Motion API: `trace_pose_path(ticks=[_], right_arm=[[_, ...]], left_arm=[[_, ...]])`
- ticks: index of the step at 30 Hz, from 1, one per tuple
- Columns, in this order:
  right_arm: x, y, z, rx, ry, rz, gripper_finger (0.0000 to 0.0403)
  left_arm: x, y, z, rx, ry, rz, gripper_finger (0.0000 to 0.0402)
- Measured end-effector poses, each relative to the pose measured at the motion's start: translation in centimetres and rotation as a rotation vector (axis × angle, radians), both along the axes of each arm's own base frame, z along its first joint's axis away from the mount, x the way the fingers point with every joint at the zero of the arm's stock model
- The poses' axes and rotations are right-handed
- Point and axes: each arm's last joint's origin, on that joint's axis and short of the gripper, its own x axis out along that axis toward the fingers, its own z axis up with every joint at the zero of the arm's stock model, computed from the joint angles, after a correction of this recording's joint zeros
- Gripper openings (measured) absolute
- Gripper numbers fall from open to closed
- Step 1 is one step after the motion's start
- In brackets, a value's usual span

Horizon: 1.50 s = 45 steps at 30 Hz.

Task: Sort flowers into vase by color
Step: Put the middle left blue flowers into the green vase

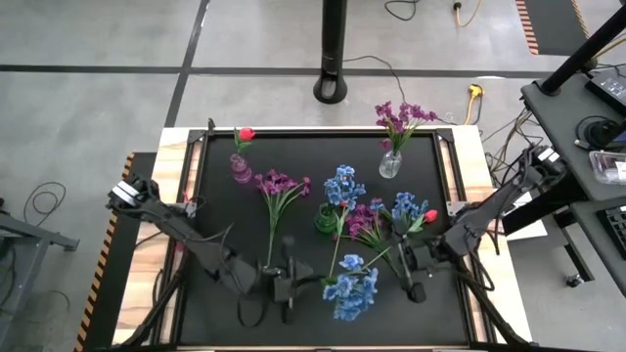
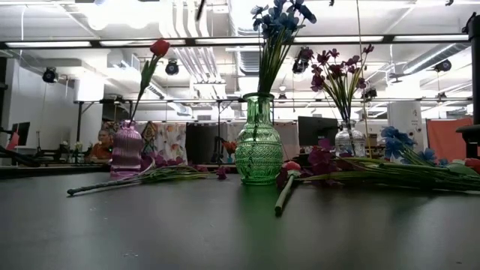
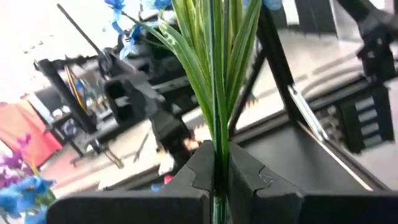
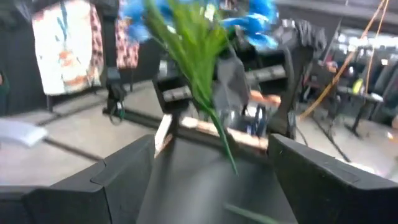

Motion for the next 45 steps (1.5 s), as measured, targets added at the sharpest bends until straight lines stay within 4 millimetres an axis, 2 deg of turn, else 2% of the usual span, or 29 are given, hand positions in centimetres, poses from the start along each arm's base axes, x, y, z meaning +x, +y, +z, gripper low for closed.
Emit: trace_pose_path(ticks=[8,13,23,27,31,39,42,45], right_arm=[[2.0,1.0,-0.3,0.020,-0.077,-0.019,0.0306],[3.7,1.3,0.7,0.031,-0.092,-0.046,0.0306],[7.4,2.2,1.7,0.008,-0.109,-0.093,0.0306],[8.8,2.6,2.5,-0.019,-0.095,-0.109,0.0295],[9.7,2.6,3.0,-0.027,-0.053,-0.149,0.0252],[10.2,2.6,3.2,-0.010,-0.041,-0.153,0.0114],[10.1,2.5,3.2,-0.010,-0.041,-0.155,0.0065],[10.1,2.5,3.3,-0.009,-0.042,-0.154,0.0028]], left_arm=[[0.5,2.1,-1.0,-0.033,-0.074,0.027,0.0002],[0.7,2.4,-0.9,-0.052,-0.086,-0.033,0.0002],[1.0,3.0,-0.7,-0.067,-0.104,-0.012,0.0006],[1.2,3.3,-0.6,-0.073,-0.110,-0.002,0.0007],[1.2,3.2,-0.3,-0.078,-0.119,-0.003,0.0008],[1.3,3.2,-0.1,-0.080,-0.121,0.018,0.0011],[1.3,3.2,-0.1,-0.080,-0.119,0.023,0.0030],[1.3,3.2,-0.1,-0.079,-0.118,0.022,0.0066]])
